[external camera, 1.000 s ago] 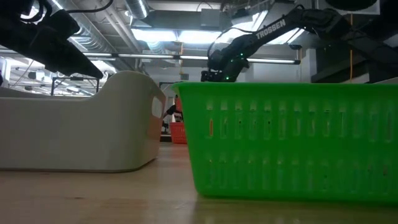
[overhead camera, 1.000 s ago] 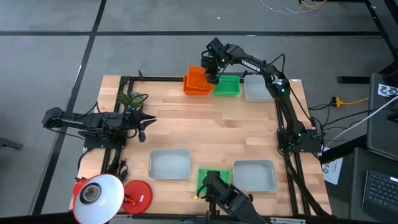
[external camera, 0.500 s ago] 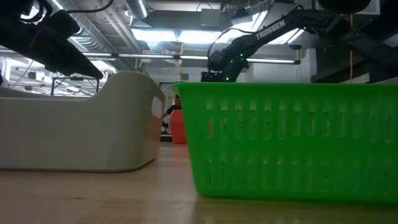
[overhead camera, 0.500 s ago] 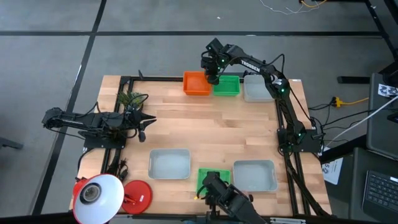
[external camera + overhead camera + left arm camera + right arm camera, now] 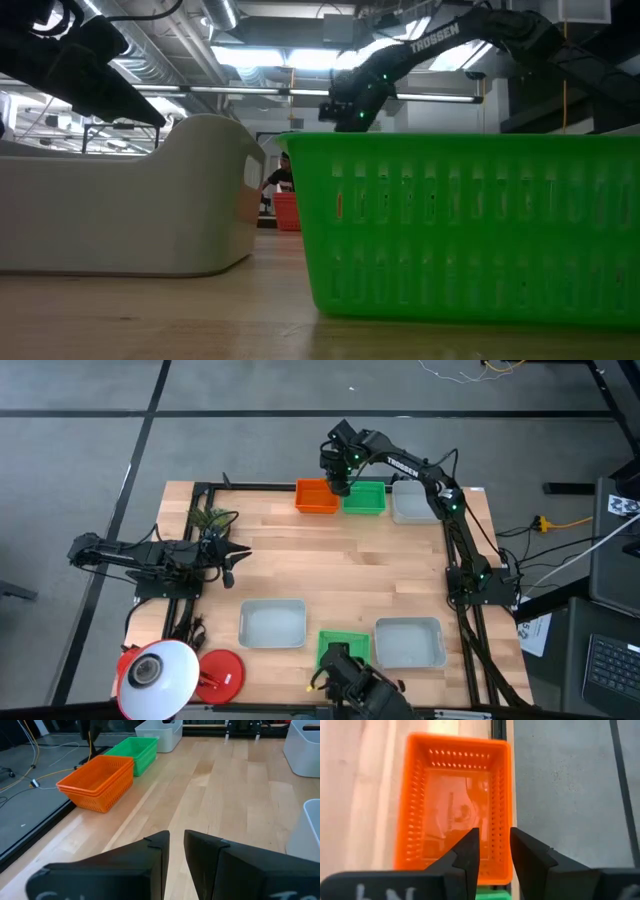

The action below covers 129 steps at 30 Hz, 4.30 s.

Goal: Stack baskets by color
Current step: Move the bottom left gray bin to the center of the table, then move the bottom green bin to the center of the table

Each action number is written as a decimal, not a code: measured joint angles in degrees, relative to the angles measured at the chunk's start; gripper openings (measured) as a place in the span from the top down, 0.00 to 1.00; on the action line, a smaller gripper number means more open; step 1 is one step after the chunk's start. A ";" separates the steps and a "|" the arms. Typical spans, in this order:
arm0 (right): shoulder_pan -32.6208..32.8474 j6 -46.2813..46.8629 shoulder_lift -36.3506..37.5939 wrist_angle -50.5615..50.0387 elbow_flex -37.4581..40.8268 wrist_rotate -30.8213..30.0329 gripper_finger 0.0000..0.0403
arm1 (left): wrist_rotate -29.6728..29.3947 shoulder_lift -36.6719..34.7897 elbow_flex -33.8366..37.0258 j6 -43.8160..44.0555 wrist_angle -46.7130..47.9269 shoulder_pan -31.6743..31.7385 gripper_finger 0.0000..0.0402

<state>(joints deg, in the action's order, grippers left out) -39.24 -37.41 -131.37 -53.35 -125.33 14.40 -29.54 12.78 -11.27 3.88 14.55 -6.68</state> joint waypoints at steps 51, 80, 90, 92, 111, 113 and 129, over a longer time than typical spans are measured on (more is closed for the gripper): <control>16.32 32.48 62.45 -7.47 49.55 -7.33 0.73 | 31.36 49.07 -29.97 7.51 2.91 -1.22 0.96; 16.30 32.41 68.15 -4.47 60.38 -7.28 0.73 | 27.13 87.81 -46.73 -2.02 -2.60 5.20 1.00; 16.29 32.24 68.24 -4.70 60.38 -7.28 0.73 | 27.08 91.47 -59.68 -11.29 -1.69 9.50 1.00; 16.30 31.98 68.25 -4.74 60.38 -7.28 0.73 | 26.84 90.39 -62.27 -11.93 4.08 8.83 1.00; 16.27 29.49 68.24 -4.71 60.38 -7.35 0.73 | 19.85 89.29 -62.54 4.88 35.13 6.12 1.00; 16.29 29.46 68.24 -4.69 60.38 -7.33 0.73 | 20.89 89.86 -61.65 2.08 27.44 6.81 1.00; 16.27 29.49 68.22 -5.98 60.38 -7.35 0.73 | 29.70 89.24 -61.96 0.27 11.45 9.62 1.00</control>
<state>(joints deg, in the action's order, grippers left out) -22.96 -7.92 -63.16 -59.33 -64.95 7.05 0.16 102.02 -73.23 4.15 25.99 2.94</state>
